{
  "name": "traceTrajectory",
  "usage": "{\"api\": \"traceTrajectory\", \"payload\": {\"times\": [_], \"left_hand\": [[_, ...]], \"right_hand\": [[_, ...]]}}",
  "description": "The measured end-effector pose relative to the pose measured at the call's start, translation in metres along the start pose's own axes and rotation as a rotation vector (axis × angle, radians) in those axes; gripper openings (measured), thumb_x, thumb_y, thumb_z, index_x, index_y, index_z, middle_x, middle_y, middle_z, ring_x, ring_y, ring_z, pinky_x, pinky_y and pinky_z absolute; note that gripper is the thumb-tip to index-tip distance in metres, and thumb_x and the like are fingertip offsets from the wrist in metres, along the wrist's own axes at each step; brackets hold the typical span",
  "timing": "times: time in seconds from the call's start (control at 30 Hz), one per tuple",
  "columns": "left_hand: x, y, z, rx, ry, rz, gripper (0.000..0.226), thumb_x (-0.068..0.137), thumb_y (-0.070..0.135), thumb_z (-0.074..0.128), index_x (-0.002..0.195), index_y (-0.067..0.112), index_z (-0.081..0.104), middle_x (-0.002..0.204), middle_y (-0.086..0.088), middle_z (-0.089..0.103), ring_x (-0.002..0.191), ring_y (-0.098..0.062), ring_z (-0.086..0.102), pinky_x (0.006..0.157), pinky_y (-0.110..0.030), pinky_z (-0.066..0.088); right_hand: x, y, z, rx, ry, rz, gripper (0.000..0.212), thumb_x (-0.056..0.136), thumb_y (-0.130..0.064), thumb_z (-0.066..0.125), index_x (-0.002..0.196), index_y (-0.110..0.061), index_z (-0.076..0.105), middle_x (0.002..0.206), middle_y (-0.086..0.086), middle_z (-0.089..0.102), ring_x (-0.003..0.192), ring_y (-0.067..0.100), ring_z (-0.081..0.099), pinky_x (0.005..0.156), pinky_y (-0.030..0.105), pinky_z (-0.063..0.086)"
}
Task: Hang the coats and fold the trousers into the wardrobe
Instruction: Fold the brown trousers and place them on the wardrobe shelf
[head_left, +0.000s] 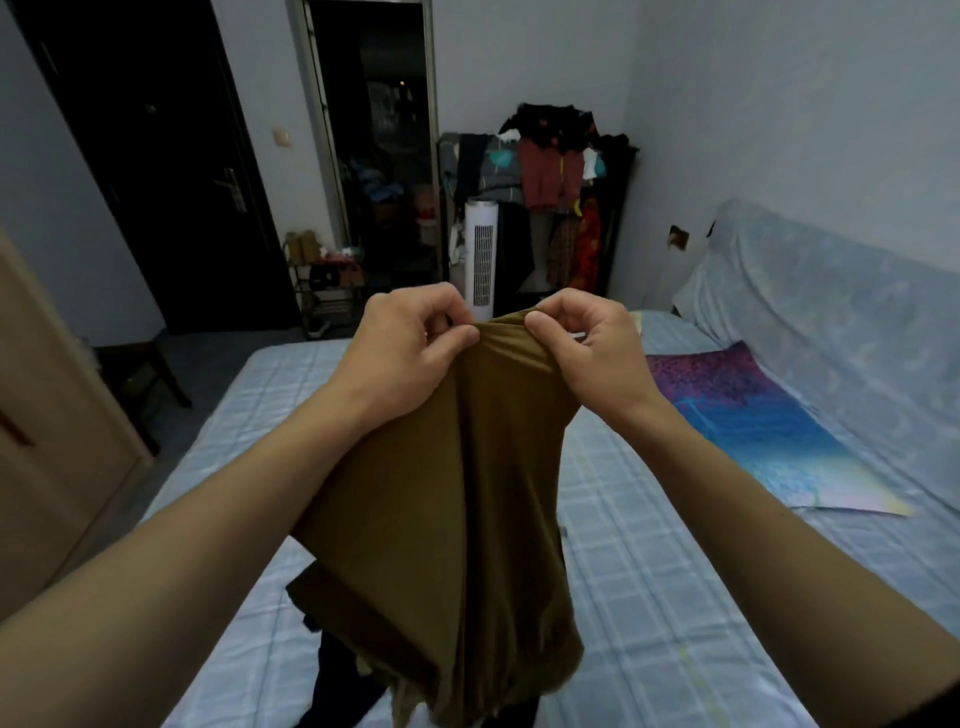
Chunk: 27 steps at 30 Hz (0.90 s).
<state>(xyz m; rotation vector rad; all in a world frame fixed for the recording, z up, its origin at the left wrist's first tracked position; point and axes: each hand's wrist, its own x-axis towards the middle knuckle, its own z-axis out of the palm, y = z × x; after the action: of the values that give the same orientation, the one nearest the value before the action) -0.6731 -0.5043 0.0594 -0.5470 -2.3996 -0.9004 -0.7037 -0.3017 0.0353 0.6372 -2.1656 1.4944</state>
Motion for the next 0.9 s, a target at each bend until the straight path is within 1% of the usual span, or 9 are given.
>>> {"api": "traceTrajectory", "payload": {"times": [0.07, 0.17, 0.27, 0.33, 0.43, 0.57, 0.63, 0.73, 0.9], "left_hand": [[0.0, 0.007, -0.005, 0.027, 0.007, 0.014, 0.005, 0.091, 0.019, 0.069, 0.086, 0.019, 0.07, 0.071, 0.002, 0.062, 0.068, -0.012, 0.057, 0.063, -0.021, 0.046], [0.001, 0.017, -0.009, 0.048, 0.025, 0.012, 0.006, 0.092, 0.018, 0.067, 0.087, 0.017, 0.07, 0.071, 0.002, 0.061, 0.066, -0.009, 0.055, 0.06, -0.016, 0.043], [0.004, 0.029, -0.01, 0.059, 0.064, -0.003, 0.008, 0.093, 0.018, 0.066, 0.086, 0.016, 0.07, 0.068, 0.008, 0.059, 0.062, -0.002, 0.053, 0.058, -0.009, 0.04], [0.009, 0.038, -0.01, 0.051, 0.112, -0.008, 0.009, 0.093, 0.018, 0.066, 0.085, 0.015, 0.069, 0.066, 0.009, 0.057, 0.059, 0.001, 0.051, 0.056, -0.008, 0.039], [0.018, 0.054, -0.015, 0.035, 0.194, -0.002, 0.009, 0.094, 0.018, 0.064, 0.086, 0.015, 0.067, 0.066, 0.008, 0.056, 0.056, 0.002, 0.049, 0.055, -0.009, 0.039], [0.028, 0.069, -0.026, 0.041, 0.277, 0.019, 0.006, 0.095, 0.017, 0.062, 0.09, 0.017, 0.065, 0.072, 0.01, 0.057, 0.059, 0.004, 0.05, 0.057, -0.008, 0.04], [0.032, 0.074, -0.031, 0.055, 0.313, 0.02, 0.005, 0.096, 0.019, 0.062, 0.091, 0.018, 0.065, 0.074, 0.012, 0.056, 0.061, 0.005, 0.05, 0.058, -0.007, 0.039], [0.034, 0.077, -0.036, 0.078, 0.337, 0.014, 0.005, 0.096, 0.019, 0.062, 0.092, 0.018, 0.064, 0.074, 0.013, 0.054, 0.06, 0.007, 0.05, 0.058, -0.006, 0.04], [0.029, 0.067, -0.051, 0.192, 0.383, -0.05, 0.006, 0.096, 0.02, 0.061, 0.09, 0.018, 0.062, 0.073, 0.012, 0.052, 0.063, 0.001, 0.048, 0.056, -0.006, 0.036]], "right_hand": [[-0.006, -0.003, 0.004, 0.082, -0.021, 0.089, 0.013, 0.095, -0.018, 0.064, 0.09, -0.008, 0.07, 0.076, 0.011, 0.071, 0.066, 0.022, 0.065, 0.058, 0.032, 0.052], [-0.02, -0.005, 0.008, 0.267, -0.108, 0.195, 0.011, 0.098, -0.012, 0.059, 0.094, -0.005, 0.066, 0.071, 0.007, 0.065, 0.057, 0.011, 0.058, 0.051, 0.024, 0.047], [-0.038, -0.004, 0.012, 0.391, -0.273, 0.211, 0.014, 0.099, -0.016, 0.058, 0.11, -0.011, 0.065, 0.092, 0.003, 0.071, 0.083, 0.016, 0.067, 0.07, 0.028, 0.053], [-0.054, -0.005, 0.017, 0.506, -0.34, 0.279, 0.034, 0.093, -0.022, 0.064, 0.125, -0.011, 0.06, 0.11, 0.0, 0.072, 0.103, 0.015, 0.069, 0.083, 0.028, 0.055], [-0.077, 0.002, 0.023, 0.438, -0.422, 0.378, 0.058, 0.08, -0.035, 0.077, 0.132, -0.021, 0.056, 0.123, -0.003, 0.069, 0.112, 0.011, 0.066, 0.095, 0.032, 0.055], [-0.105, 0.022, 0.026, 0.232, -0.51, 0.4, 0.063, 0.077, -0.034, 0.083, 0.133, -0.03, 0.055, 0.123, -0.013, 0.066, 0.113, 0.003, 0.063, 0.096, 0.026, 0.053], [-0.117, 0.034, 0.031, 0.154, -0.434, 0.346, 0.049, 0.082, -0.027, 0.079, 0.127, -0.025, 0.061, 0.117, -0.013, 0.068, 0.108, 0.002, 0.064, 0.092, 0.022, 0.054], [-0.124, 0.049, 0.032, 0.085, -0.226, 0.298, 0.014, 0.093, -0.016, 0.066, 0.106, -0.019, 0.071, 0.1, -0.012, 0.072, 0.093, -0.002, 0.067, 0.081, 0.016, 0.053], [-0.113, 0.047, 0.005, 0.063, -0.023, 0.273, 0.015, 0.097, -0.013, 0.058, 0.092, -0.013, 0.072, 0.084, -0.001, 0.072, 0.08, 0.012, 0.068, 0.072, 0.028, 0.055]]}}
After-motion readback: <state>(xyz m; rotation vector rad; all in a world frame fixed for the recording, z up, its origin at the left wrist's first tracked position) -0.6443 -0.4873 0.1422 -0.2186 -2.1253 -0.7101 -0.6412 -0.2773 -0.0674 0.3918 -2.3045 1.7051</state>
